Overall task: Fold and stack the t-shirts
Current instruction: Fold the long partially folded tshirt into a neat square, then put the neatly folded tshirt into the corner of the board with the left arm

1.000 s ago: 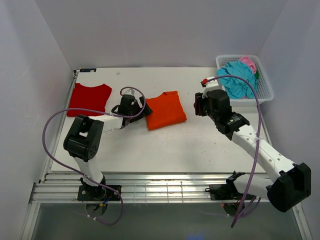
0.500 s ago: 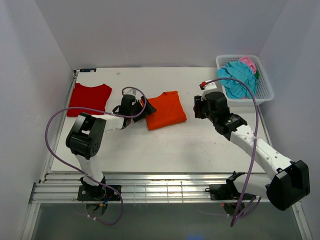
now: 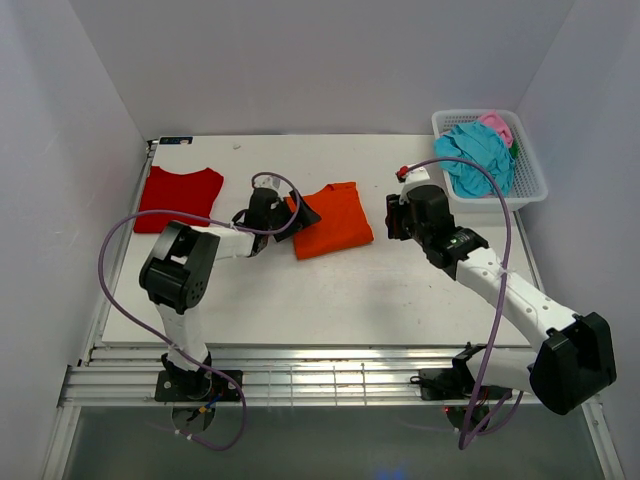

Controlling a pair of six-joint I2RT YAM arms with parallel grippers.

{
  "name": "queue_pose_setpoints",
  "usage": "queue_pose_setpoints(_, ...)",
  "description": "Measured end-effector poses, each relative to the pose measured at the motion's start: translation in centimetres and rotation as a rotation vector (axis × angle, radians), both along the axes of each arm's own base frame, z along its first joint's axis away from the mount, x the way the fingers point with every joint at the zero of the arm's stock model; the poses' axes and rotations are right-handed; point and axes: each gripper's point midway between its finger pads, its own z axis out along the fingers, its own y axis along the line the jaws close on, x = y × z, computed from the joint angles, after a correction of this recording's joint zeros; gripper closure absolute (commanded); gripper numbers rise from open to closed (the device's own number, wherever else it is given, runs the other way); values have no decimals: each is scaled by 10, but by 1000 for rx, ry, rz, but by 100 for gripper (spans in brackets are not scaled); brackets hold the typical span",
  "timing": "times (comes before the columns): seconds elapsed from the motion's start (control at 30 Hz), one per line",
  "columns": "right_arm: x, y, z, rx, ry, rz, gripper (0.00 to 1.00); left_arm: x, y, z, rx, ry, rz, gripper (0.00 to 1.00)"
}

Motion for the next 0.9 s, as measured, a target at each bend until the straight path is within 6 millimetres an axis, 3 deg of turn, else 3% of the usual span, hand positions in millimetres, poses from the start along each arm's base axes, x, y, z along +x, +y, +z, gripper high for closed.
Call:
queue_pose_setpoints(0.13,-1,-1,-6,-2,9,-2,54,2,-3,0,-3,-2,-4,2)
queue_pose_setpoints(0.23,-1,0,-6,-1,7,-2,54,5,-6,-1,-7,-1,-3,12)
queue_pose_setpoints(0.37,0,0,-5,1,4,-2,54,8,-10,-8,-7,9,-3,38)
queue_pose_setpoints(0.5,-2,-1,-9,0,10,-4,54,10,-9,-16,0,24,7,50)
queue_pose_setpoints(0.67,-5,-2,-11,2,14,-6,54,13,-10,-19,6,31,8,48)
queue_pose_setpoints(0.7,-5,-3,-10,4,11,-6,54,14,-12,-20,6,30,7,43)
queue_pose_setpoints(0.73,-6,-3,-8,9,6,-7,54,16,-13,-19,2,27,4,32)
queue_pose_setpoints(0.83,-7,-3,-3,17,-5,-8,54,23,-21,-11,-12,4,-10,22)
queue_pose_setpoints(0.9,-7,-3,-3,20,-6,-9,53,25,-24,-9,-17,-5,-17,20)
